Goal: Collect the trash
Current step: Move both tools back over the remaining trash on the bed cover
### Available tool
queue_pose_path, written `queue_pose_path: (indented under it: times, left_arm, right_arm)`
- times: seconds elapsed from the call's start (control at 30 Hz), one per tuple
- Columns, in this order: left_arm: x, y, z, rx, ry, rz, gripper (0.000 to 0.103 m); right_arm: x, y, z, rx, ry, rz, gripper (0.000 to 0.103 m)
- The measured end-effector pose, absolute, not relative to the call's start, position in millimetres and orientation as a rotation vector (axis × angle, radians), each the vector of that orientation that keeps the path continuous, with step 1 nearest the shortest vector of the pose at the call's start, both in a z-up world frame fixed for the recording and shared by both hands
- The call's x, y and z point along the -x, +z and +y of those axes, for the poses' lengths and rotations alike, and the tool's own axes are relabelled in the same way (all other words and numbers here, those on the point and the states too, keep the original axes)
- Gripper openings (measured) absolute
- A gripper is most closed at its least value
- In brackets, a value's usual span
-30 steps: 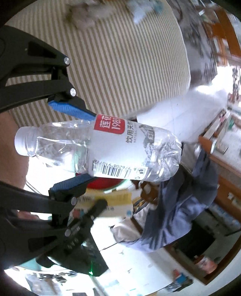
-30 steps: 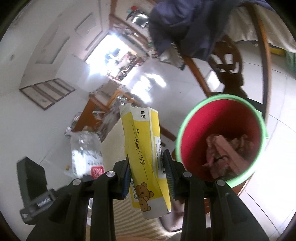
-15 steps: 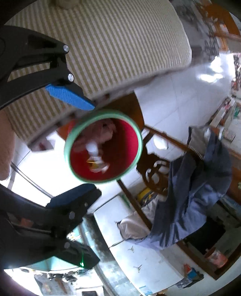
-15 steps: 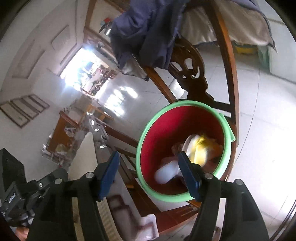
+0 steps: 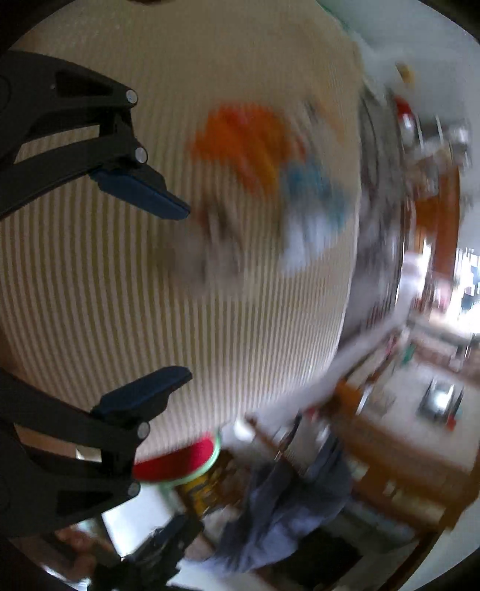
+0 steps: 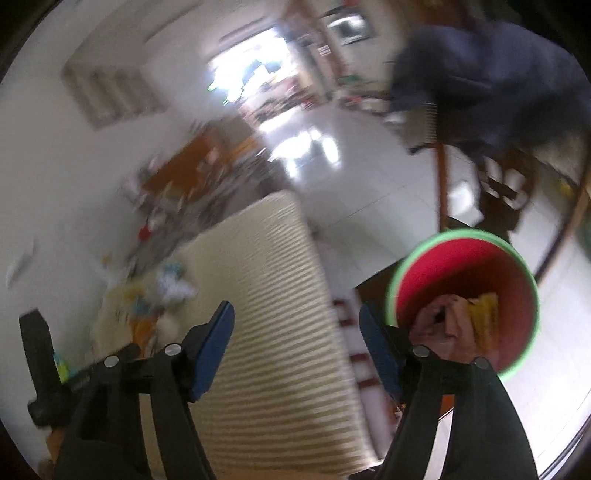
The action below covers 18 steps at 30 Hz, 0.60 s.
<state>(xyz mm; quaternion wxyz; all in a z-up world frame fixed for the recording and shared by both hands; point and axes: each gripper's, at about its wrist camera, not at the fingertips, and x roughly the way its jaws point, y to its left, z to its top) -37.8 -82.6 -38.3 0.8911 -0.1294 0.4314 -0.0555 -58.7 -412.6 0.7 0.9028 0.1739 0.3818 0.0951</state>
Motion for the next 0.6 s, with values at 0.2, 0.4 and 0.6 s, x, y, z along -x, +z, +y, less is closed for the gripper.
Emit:
queue_pose_path:
  times: [0.2, 0.4, 0.6]
  left_arm:
    - [46.0, -66.1, 1.3, 0.348, 0.052, 0.909, 0.079]
    - [40.7, -83.5, 29.8, 0.480, 0.086, 0.938, 0.079]
    - [34.5, -86.0, 24.6, 0.478, 0.076, 0.934, 0.082]
  right_arm:
    - [26.4, -3.2, -343.6, -0.427, 0.364, 0.870, 0.083]
    - [-21.4, -54.6, -245.6, -0.374, 0.502, 1.086, 0.083]
    - [-39.0, -81.9, -201.4, -0.282, 0.511, 1.121, 0.083]
